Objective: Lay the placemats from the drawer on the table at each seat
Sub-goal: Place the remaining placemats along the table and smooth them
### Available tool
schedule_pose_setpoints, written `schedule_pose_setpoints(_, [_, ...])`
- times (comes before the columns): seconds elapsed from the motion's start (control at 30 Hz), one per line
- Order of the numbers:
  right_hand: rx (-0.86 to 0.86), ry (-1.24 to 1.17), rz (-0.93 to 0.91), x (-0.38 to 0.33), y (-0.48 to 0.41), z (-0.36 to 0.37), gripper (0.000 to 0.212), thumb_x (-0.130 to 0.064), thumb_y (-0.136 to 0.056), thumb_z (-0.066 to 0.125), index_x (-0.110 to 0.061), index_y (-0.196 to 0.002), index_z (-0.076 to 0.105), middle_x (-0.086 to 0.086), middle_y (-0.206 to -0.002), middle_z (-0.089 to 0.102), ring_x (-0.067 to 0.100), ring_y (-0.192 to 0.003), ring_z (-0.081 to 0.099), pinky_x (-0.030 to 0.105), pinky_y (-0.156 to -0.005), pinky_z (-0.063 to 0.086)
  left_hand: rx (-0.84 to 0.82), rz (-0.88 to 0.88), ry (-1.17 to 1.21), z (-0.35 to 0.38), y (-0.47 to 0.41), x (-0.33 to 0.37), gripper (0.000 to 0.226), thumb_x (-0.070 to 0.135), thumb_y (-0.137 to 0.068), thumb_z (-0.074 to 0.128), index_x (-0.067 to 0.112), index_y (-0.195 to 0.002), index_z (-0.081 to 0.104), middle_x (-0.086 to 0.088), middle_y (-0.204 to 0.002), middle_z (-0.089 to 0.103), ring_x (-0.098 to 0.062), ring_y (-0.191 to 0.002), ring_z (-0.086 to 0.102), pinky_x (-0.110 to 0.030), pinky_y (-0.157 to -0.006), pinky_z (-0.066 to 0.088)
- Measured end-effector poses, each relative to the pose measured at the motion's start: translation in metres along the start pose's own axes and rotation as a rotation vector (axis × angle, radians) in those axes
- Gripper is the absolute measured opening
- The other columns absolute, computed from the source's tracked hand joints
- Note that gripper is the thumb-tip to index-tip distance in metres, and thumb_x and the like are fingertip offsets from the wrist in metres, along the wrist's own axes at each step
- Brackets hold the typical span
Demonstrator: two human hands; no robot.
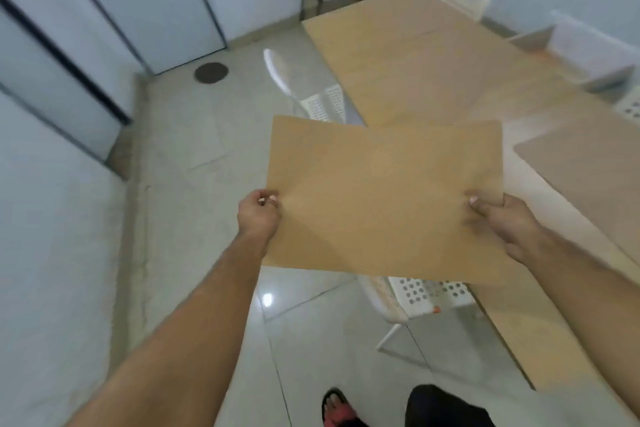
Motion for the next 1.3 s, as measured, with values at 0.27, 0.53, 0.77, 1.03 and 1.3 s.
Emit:
schedule_pose_setpoints(0.27, [0.455,-0.181,0.127,0.071,0.044,-0.121,0.023,-0.012,-0.095,0.064,-0.006,-0.117,0.068,0.006,-0.088,0.068,0.023,-0.073,0.063,0.036,-0.069,0.052,-0.445,0.215,-0.203,0.186,-0.021,0.083,0.017,0.021,-0.094,0.053,0.026,-0.085,0.066,-0.009,-0.096,0.071,-0.033,-0.087,0.069,-0.046,-0.084,0.059])
schedule_pose_setpoints(0.53, [0.675,-0.323,0.233,0.134,0.049,-0.181,0.031,-0.018,-0.094,0.067,-0.005,-0.123,0.066,0.009,-0.108,0.067,0.026,-0.095,0.062,0.035,-0.086,0.046,-0.625,0.38,-0.377,0.321,0.008,0.131,0.015,0.016,-0.1,0.051,0.019,-0.098,0.065,-0.01,-0.094,0.069,-0.033,-0.086,0.067,-0.036,-0.074,0.053])
schedule_pose_setpoints(0.77, [0.816,-0.374,0.379,0.172,0.073,-0.194,0.032,-0.023,-0.091,0.07,-0.008,-0.119,0.067,0.013,-0.11,0.07,0.036,-0.096,0.067,0.056,-0.093,0.053,-0.775,0.453,-0.503,0.397,0.026,0.128,0.017,0.015,-0.099,0.052,0.015,-0.104,0.068,-0.014,-0.105,0.07,-0.035,-0.095,0.066,-0.039,-0.084,0.054])
schedule_pose_setpoints(1.03, [1.035,-0.35,0.421,0.184,0.098,-0.18,0.025,-0.014,-0.092,0.068,-0.011,-0.116,0.066,0.011,-0.102,0.069,0.029,-0.084,0.067,0.04,-0.081,0.055,-0.879,0.552,-0.638,0.458,0.021,0.123,0.023,0.011,-0.1,0.051,0.003,-0.116,0.066,-0.017,-0.118,0.066,-0.034,-0.11,0.059,-0.026,-0.082,0.037])
schedule_pose_setpoints(1.3, [1.146,-0.126,0.525,0.183,0.103,-0.185,0.052,-0.022,-0.089,0.067,-0.021,-0.139,0.052,0.014,-0.122,0.066,0.033,-0.097,0.063,0.038,-0.086,0.05,-0.902,0.633,-0.741,0.478,0.026,0.121,0.037,0.017,-0.097,0.05,0.009,-0.132,0.057,-0.014,-0.118,0.068,-0.027,-0.091,0.057,-0.03,-0.076,0.041])
Point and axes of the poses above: each hand's wrist, its own y-axis away from the middle knuckle, its own z-axis out of the palm, x = y × z, the point moved 10 cm from there along -y, towards the middle knuckle
